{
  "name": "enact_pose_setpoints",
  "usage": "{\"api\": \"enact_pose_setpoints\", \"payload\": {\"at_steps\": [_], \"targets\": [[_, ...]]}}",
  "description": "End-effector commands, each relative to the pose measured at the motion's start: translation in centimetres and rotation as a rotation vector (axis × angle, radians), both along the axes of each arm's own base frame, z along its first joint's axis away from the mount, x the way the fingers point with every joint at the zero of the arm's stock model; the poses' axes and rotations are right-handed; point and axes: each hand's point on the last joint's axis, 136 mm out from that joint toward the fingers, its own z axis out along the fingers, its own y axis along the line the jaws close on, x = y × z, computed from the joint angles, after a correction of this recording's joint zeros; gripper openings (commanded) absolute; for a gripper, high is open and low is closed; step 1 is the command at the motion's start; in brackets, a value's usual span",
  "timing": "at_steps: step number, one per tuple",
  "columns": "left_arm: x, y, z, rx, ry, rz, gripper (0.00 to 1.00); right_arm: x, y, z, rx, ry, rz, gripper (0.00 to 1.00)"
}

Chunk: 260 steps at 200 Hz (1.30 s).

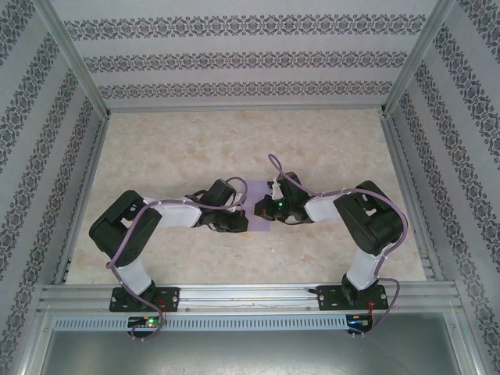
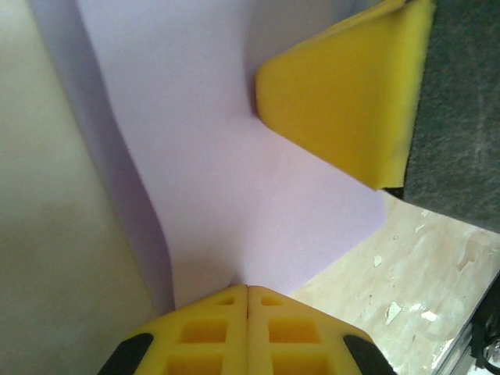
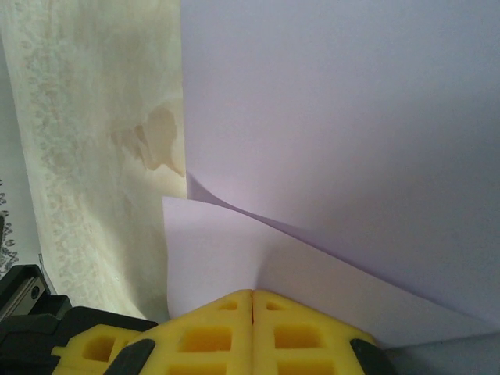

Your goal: Fold a paper plane with a square sheet of paper (fold left side to right side)

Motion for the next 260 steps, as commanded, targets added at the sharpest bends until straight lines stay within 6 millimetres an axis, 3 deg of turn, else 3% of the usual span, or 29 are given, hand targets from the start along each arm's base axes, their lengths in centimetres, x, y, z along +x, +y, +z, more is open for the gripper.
{"api": "enact_pose_setpoints", "payload": {"at_steps": [1,29,74,102,181,260], "targets": [[-1.2,2.1,-1.4,0.030,0.069,0.057,0.00,-3.1,-3.7,-5.7,-0.190,0.165,-0.040,0.00],[-1.3,2.4,-0.8,-0.001,0.065,0.071,0.00,-3.0,-3.7,-5.6,-0.186,0.163,-0.039,0.00],[-0.3,1.3,3.7,-0.082,-0.036,0.033,0.00,-3.0,-3.5,-5.4,-0.182,0.160,-0.037,0.00],[0.8,0.0,5.4,-0.136,-0.060,0.014,0.00,-3.0,-3.4,-5.4,-0.179,0.160,-0.039,0.00],[2.4,-2.5,2.8,-0.167,-0.006,-0.011,0.00,-3.2,-3.2,-5.7,-0.170,0.171,-0.047,0.00],[3.1,-2.0,0.8,-0.100,-0.017,-0.010,0.00,-3.3,-3.1,-5.8,-0.182,0.175,-0.041,0.00]]}}
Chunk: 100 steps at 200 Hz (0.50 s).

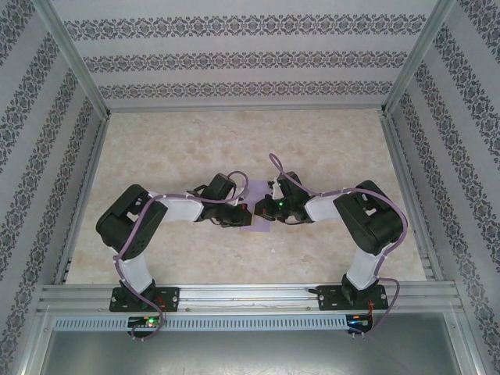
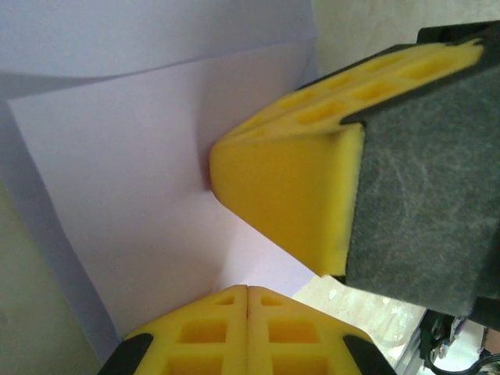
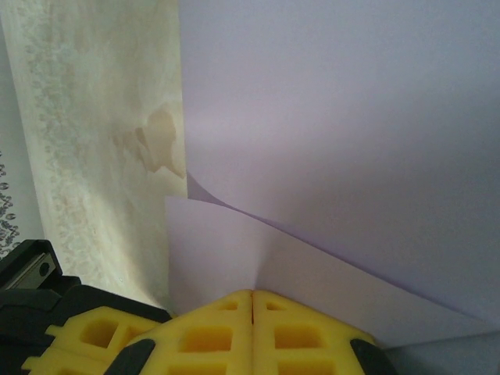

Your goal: Fold a paper plane with a square sheet of paper (fold left side to right side)

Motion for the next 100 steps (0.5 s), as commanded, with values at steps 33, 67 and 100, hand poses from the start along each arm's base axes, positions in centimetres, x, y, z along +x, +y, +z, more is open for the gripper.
{"api": "enact_pose_setpoints", "payload": {"at_steps": [33,67,100], "targets": [[1.9,-0.4,0.0,0.014,-0.070,-0.002,0.00,-3.3,-3.3,-5.9,-0.196,0.163,-0.031,0.00],[2.0,0.0,-0.4,0.039,-0.071,0.007,0.00,-3.4,-3.4,-5.9,-0.201,0.163,-0.030,0.00],[0.9,1.0,-1.3,0.069,-0.051,0.008,0.00,-3.4,-3.6,-6.0,-0.209,0.164,-0.031,0.00]]}}
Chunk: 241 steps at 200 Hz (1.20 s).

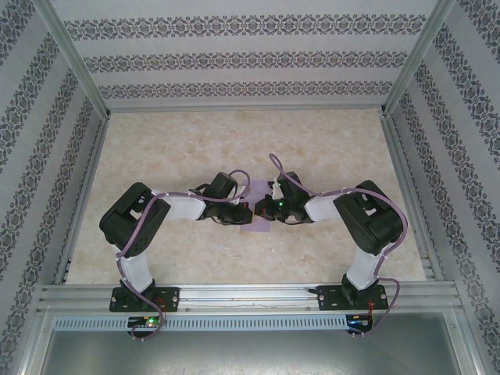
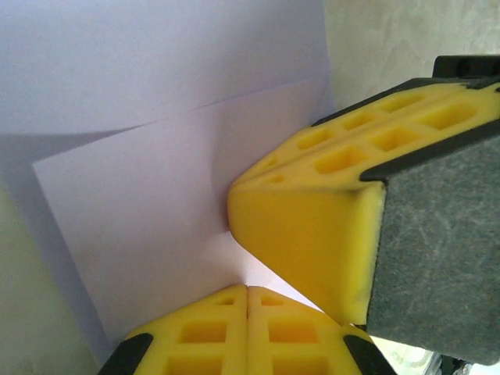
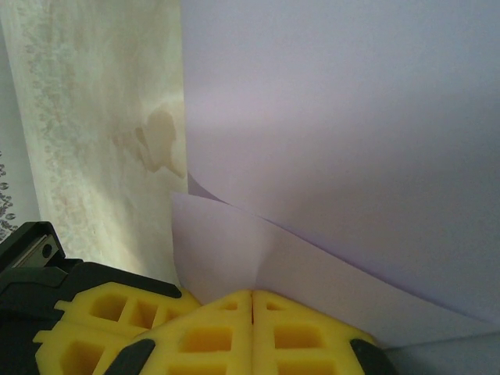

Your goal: Fold a paper plane with a square sheet of paper (fold left side to right side)

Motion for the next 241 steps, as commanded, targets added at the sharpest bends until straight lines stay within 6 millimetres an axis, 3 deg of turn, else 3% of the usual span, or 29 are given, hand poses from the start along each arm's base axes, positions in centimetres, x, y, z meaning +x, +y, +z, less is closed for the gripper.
{"api": "enact_pose_setpoints", "payload": {"at_steps": [1,103,196,241], "targets": [[-0.1,1.1,-0.9,0.041,-0.014,0.005,0.00,-3.4,-3.6,-6.0,-0.209,0.164,-0.031,0.00],[-4.6,3.9,-2.4,0.119,0.039,-0.080,0.00,-3.5,-5.0,-6.4,-0.226,0.186,-0.042,0.00],[-6.3,6.2,-3.9,0.201,0.059,-0.067,0.00,-3.5,-4.9,-6.2,-0.224,0.185,-0.038,0.00],[-6.2,5.9,-3.5,0.172,0.045,-0.055,0.00,-3.4,-4.8,-6.3,-0.226,0.187,-0.034,0.00]]}}
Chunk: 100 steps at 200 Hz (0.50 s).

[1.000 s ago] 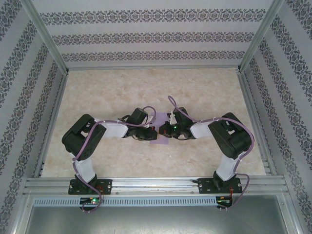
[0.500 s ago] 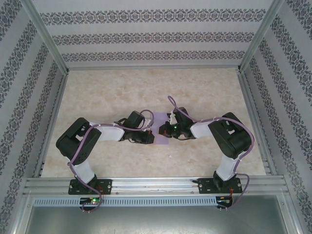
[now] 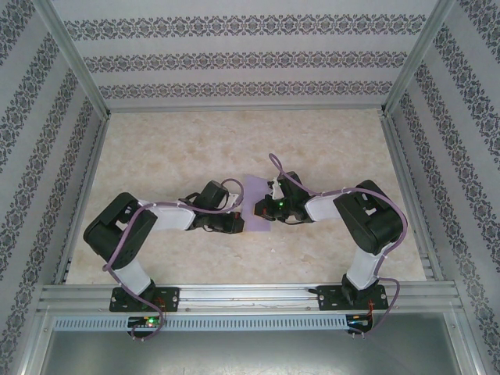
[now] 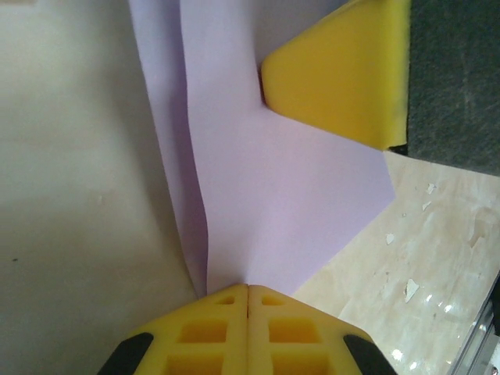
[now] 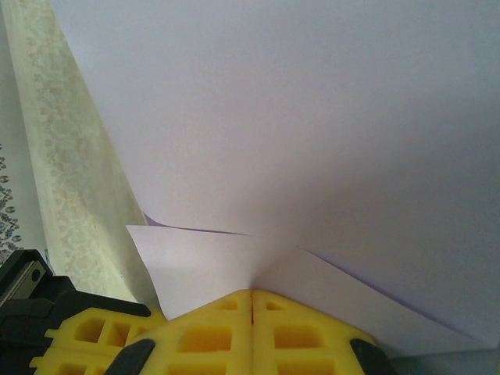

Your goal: Fold a paper plane with a square sheet of paper (fold left side to right side)

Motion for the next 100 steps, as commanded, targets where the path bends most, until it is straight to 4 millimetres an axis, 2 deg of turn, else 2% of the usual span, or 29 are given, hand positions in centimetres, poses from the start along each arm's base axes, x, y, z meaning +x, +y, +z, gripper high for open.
{"api": "enact_pose_setpoints", "payload": {"at_steps": [1,35,57,88,100], "targets": [[-3.1,3.0,-3.1,0.126,0.126,0.015,0.00,-3.6,-4.5,-6.2,-0.227,0.190,-0.044,0.00],[-3.0,3.1,-2.6,0.124,0.114,0.024,0.00,-3.3,-4.3,-5.9,-0.221,0.182,-0.043,0.00],[-2.5,2.8,-1.2,0.098,0.082,0.033,0.01,-2.7,-3.8,-5.0,-0.197,0.163,-0.034,0.00],[-1.1,2.1,1.9,0.033,0.025,0.048,0.08,-0.7,-2.1,-1.6,-0.122,0.075,-0.012,0.00],[-0.3,2.1,3.0,0.011,0.004,0.061,0.10,0.1,-1.4,0.2,-0.092,0.028,0.000,0.08]]}}
